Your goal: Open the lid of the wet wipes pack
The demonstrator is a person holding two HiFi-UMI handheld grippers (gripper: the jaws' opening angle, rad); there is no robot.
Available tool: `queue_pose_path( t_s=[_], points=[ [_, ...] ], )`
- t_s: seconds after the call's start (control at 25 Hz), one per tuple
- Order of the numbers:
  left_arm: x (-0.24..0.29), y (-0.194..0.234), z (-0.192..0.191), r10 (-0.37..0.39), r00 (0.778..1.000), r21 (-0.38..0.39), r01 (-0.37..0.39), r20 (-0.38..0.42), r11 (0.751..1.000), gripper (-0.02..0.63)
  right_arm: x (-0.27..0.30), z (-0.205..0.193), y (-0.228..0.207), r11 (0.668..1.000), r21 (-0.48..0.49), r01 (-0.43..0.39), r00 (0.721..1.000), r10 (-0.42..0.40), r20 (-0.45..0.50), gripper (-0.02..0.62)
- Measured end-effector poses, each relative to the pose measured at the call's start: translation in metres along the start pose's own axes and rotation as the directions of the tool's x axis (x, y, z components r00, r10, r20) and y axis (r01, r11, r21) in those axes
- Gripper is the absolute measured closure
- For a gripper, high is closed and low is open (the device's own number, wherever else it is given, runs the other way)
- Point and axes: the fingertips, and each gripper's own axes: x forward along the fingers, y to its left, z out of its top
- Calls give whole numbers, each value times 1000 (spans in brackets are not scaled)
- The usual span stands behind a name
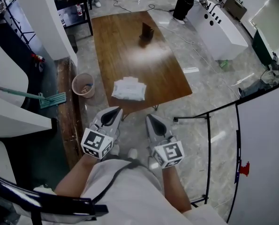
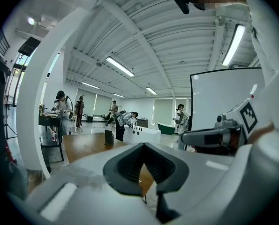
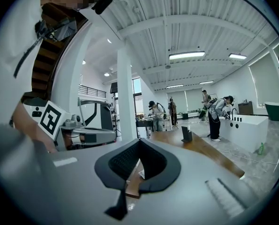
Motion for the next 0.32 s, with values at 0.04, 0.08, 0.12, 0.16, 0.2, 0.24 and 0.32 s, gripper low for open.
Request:
queue_pose_path(
  t_s=[0.04, 0.08, 0.12, 0.16, 0.2, 0.24, 0.32],
  points=[
    [0, 2, 0, -2, 1000, -1, 2, 0, 1000, 600, 2, 0, 0, 1000, -1, 3, 1000, -3, -2, 588],
    [0, 4, 0, -4, 1000, -1, 4, 0, 1000, 600, 3, -1, 0, 1000, -1, 6, 1000, -6, -6, 588],
    [0, 5, 0, -7, 1000, -1, 7, -1, 1000, 600, 5, -1, 0, 1000, 1, 9, 1000, -9, -10, 588],
    [0, 7, 0, -9, 1000, -2, 9, -1, 1000, 600, 6, -1, 0, 1000, 4, 13, 1000, -13, -13, 588],
    [0, 9, 0, -10, 1000, -2, 10, -2, 1000, 600, 8, -1, -1, 1000, 6, 15, 1000, -15, -14, 588],
    [0, 11, 0, -10, 1000, -3, 10, -2, 1000, 600, 9, -1, -1, 1000, 8, 17, 1000, -17, -15, 588],
    [0, 16, 0, -10, 1000, -4, 10, -3, 1000, 600, 13, -2, 0, 1000, 10, 19, 1000, -19, -14, 588]
  ],
)
